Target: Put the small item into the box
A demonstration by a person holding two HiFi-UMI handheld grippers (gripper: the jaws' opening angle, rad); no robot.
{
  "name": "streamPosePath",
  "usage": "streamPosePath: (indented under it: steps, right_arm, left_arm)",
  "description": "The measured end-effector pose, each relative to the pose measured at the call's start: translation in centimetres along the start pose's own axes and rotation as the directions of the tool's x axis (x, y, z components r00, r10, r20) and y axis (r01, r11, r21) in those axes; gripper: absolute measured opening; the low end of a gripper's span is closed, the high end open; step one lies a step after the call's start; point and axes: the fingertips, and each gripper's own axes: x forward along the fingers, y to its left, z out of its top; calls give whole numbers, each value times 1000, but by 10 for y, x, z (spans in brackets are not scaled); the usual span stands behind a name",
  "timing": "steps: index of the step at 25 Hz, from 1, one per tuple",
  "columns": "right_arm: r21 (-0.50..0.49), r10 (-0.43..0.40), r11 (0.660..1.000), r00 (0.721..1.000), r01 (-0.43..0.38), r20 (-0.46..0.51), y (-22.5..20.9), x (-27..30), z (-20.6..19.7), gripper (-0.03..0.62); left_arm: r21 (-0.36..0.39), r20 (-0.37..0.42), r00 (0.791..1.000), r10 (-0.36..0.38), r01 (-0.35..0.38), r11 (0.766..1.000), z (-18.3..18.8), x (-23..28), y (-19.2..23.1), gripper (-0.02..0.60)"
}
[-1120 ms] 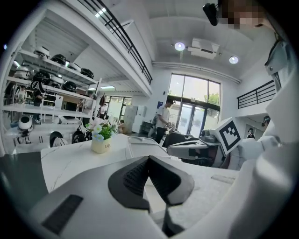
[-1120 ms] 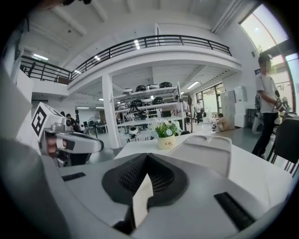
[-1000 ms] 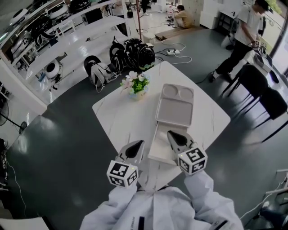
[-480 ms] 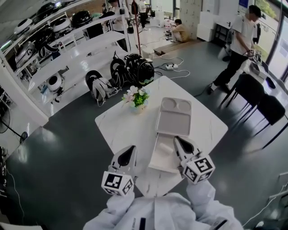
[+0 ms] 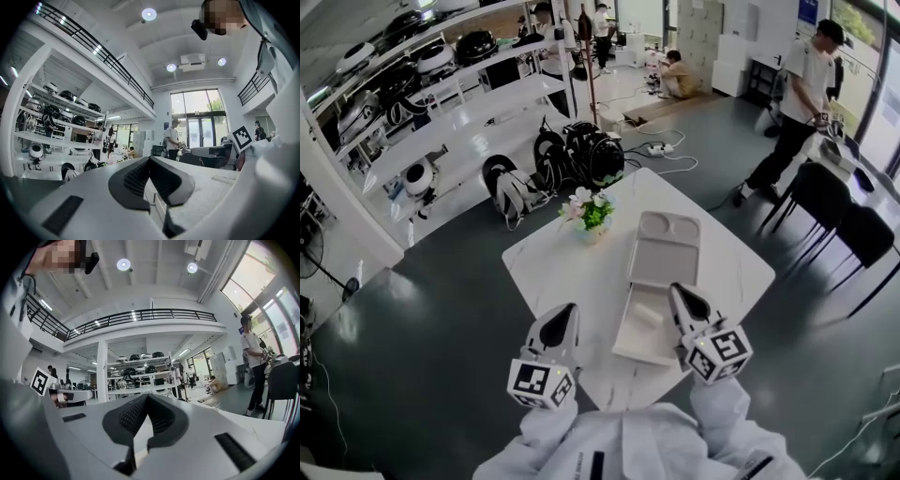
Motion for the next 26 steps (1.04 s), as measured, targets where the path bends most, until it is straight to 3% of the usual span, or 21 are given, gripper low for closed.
streamPosePath:
  steps: [26]
  right_arm:
    - [-20, 0, 1000, 999, 0, 32, -10, -16, 7, -8]
  left_arm:
    - [-5, -4, 1000, 23, -23, 1000, -7, 0, 4, -2]
